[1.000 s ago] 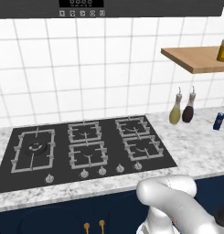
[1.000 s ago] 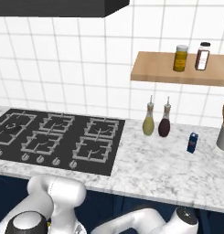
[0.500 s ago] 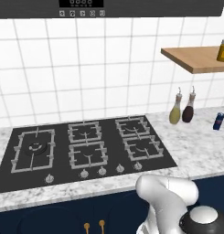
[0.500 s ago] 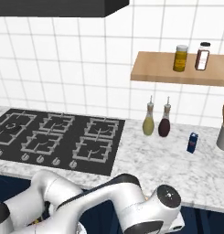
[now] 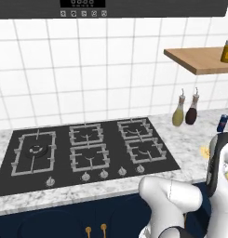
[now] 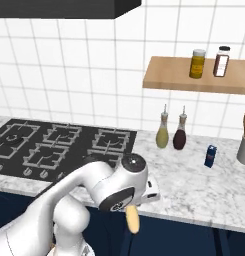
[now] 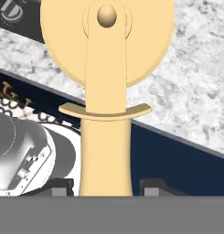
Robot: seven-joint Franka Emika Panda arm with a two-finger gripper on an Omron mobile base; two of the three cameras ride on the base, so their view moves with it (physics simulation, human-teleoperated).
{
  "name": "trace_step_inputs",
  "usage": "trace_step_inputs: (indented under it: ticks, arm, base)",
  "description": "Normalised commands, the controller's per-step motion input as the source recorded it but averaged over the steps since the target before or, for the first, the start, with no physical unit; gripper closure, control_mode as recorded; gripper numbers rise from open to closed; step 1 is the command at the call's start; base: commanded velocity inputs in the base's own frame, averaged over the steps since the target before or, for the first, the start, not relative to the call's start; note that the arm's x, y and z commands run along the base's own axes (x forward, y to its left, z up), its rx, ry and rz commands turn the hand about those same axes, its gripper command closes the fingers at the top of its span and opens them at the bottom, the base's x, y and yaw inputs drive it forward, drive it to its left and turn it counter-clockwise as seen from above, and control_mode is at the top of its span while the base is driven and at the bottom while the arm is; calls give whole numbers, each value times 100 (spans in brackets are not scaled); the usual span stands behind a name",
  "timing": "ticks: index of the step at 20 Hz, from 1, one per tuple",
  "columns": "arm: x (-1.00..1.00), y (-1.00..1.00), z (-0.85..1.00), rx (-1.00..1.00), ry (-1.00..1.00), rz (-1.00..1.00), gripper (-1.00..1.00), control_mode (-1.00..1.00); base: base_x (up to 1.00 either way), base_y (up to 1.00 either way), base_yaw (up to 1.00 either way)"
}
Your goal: Pick the pizza cutter from the drawer and place it on the counter.
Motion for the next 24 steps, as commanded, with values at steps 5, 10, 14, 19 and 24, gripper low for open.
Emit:
trace_step_inputs:
  ticks: [5, 10, 14, 19, 24]
  arm:
    - [100, -7, 5, 4, 27, 2, 100, -100]
    - [100, -34, 30, 6, 26, 1, 100, -100]
    - [94, -32, 4, 1, 13, 12, 100, -100]
    - [74, -23, -19, 3, 2, 10, 100, -100]
    - [40, -26, -65, 7, 0, 8, 100, -100]
  base:
    - [0, 0, 0]
    - [0, 0, 0]
    - [0, 0, 0]
    - [0, 0, 0]
    - [0, 0, 0]
